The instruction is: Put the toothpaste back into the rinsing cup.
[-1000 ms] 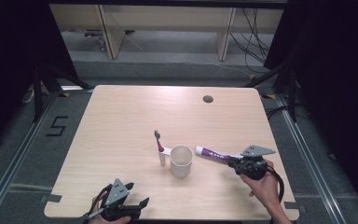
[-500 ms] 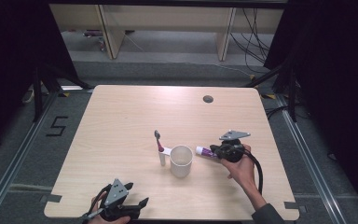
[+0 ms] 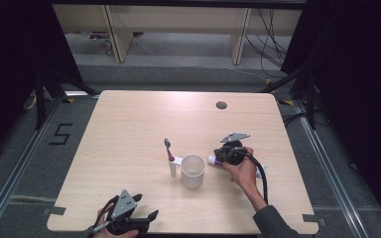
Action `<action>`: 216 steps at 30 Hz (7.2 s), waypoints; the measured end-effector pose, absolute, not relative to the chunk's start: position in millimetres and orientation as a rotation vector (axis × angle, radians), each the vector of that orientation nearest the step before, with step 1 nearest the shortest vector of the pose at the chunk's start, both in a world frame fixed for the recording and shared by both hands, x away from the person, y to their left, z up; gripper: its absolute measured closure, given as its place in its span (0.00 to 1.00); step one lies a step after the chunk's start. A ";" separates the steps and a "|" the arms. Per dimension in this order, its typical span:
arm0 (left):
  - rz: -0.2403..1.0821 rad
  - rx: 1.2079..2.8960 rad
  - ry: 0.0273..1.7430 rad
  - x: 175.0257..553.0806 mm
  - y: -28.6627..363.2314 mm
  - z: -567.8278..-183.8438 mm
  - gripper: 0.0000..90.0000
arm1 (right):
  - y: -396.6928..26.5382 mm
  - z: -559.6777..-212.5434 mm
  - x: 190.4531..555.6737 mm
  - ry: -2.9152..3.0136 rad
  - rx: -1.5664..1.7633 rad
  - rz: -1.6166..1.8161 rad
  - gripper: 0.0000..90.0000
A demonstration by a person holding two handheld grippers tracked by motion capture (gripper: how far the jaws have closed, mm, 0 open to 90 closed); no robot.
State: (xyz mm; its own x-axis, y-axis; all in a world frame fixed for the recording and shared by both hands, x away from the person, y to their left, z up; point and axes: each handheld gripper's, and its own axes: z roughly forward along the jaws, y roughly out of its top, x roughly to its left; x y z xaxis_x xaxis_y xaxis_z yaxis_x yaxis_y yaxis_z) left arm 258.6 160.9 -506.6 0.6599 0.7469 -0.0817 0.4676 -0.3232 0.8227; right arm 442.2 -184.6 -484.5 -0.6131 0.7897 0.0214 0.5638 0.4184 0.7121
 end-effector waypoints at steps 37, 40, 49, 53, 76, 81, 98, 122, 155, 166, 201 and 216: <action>0.392 1.983 0.942 257.1 159.2 -507.5 0.26 | -177.8 -488.9 375.9 2.618 0.929 0.962 1.00; 0.390 1.986 0.937 257.2 159.2 -507.8 0.26 | -187.1 -488.7 363.2 2.633 0.916 0.970 0.99; 0.383 1.997 0.944 256.1 157.2 -508.5 0.27 | -220.1 -490.1 324.7 2.679 0.908 0.976 0.99; 0.386 1.996 0.944 256.7 157.0 -508.9 0.27 | -233.8 -488.7 314.1 2.692 0.922 0.954 0.99; 0.383 2.026 0.925 256.3 157.5 -508.9 0.27 | -280.4 -479.3 288.6 2.596 1.082 0.983 0.87; 0.386 2.024 0.926 256.1 157.6 -508.6 0.27 | -290.0 -464.6 290.1 2.466 1.252 0.981 0.61; 0.383 1.985 0.943 255.5 154.5 -509.2 0.27 | -301.3 -475.3 306.7 2.467 1.479 0.832 0.32; 0.380 1.996 0.939 255.7 154.4 -508.9 0.27 | -278.9 -483.6 332.2 2.580 1.419 0.603 0.44; 0.392 2.029 0.910 256.4 156.0 -508.4 0.27 | -260.6 -465.7 361.1 2.916 1.180 0.306 0.82; 0.383 2.027 0.912 255.5 156.0 -507.4 0.27 | -249.4 -471.7 363.7 2.956 1.124 0.163 0.84; 0.383 2.017 0.909 255.5 156.1 -507.1 0.28 | -229.3 -473.6 366.3 2.978 0.913 -0.046 0.86; 0.381 1.988 0.929 255.9 155.2 -507.7 0.28 | -249.0 -444.3 372.7 2.897 0.931 0.261 0.86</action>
State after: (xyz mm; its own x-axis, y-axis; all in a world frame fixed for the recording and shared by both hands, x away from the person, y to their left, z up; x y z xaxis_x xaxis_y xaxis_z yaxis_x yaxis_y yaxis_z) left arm 255.9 155.2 -507.7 0.6728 0.7350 -0.0844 0.4641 -0.3304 0.8219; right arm 372.7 -249.0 -444.3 -0.8107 0.5846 -0.0307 0.5697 0.8000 0.1884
